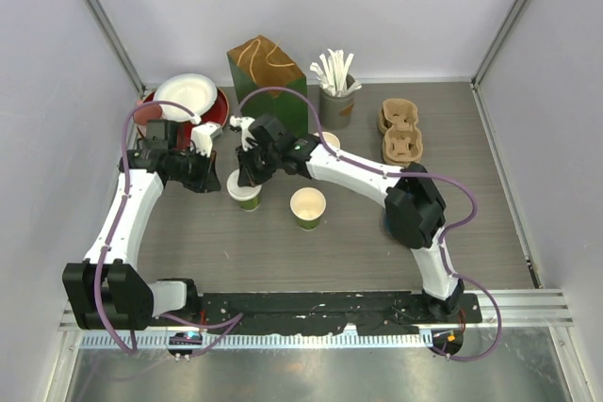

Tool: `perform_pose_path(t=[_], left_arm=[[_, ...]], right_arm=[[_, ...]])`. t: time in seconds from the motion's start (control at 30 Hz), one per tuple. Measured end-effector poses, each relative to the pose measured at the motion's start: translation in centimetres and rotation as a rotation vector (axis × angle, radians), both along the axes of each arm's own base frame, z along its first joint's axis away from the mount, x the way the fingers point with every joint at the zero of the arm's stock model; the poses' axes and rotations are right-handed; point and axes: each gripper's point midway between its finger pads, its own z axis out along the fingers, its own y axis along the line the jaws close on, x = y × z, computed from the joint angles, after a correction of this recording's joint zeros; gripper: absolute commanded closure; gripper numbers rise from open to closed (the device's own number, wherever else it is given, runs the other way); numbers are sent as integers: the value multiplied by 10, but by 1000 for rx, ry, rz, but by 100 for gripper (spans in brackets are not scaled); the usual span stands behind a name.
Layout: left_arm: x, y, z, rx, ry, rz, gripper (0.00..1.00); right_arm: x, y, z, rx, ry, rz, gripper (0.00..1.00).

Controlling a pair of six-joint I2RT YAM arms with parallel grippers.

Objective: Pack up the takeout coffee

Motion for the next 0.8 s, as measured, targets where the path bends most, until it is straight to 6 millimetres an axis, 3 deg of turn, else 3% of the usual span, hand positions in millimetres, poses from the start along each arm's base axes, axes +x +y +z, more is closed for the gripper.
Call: perform_pose_path(t=[0.13, 0.2, 0.33, 0.37, 0.47, 0.6, 0.7, 0.77, 0.8], left_arm=[[0, 0, 0, -1, 1, -1, 98], [-1, 0, 0, -1, 3, -1, 92], [-1, -1, 1, -2, 3, -5, 56], [-1, -1, 1, -4, 4, -6, 52], [-1, -2, 4, -8, 0, -7, 40], [-2, -2, 7, -10, -6, -9, 37], [-1, -2, 10, -10, -10, -8, 37], [-1, -2, 11, -13, -12, -9, 36], [-1, -3, 11, -14, -11, -9, 36]], right_arm=[[-5, 9, 24, 22, -27, 27, 98], [-4, 13, 40, 47, -49, 27, 86], [0, 0, 75, 78, -93, -10, 67], [5, -9, 87, 88, -113, -34, 61], [27, -62, 119, 103, -164, -168, 50], [68, -176, 134, 82, -202, -444, 42], [93, -273, 105, -21, -194, -702, 40], [93, -313, 69, -117, -145, -797, 43], [90, -324, 53, -156, -120, -818, 44]])
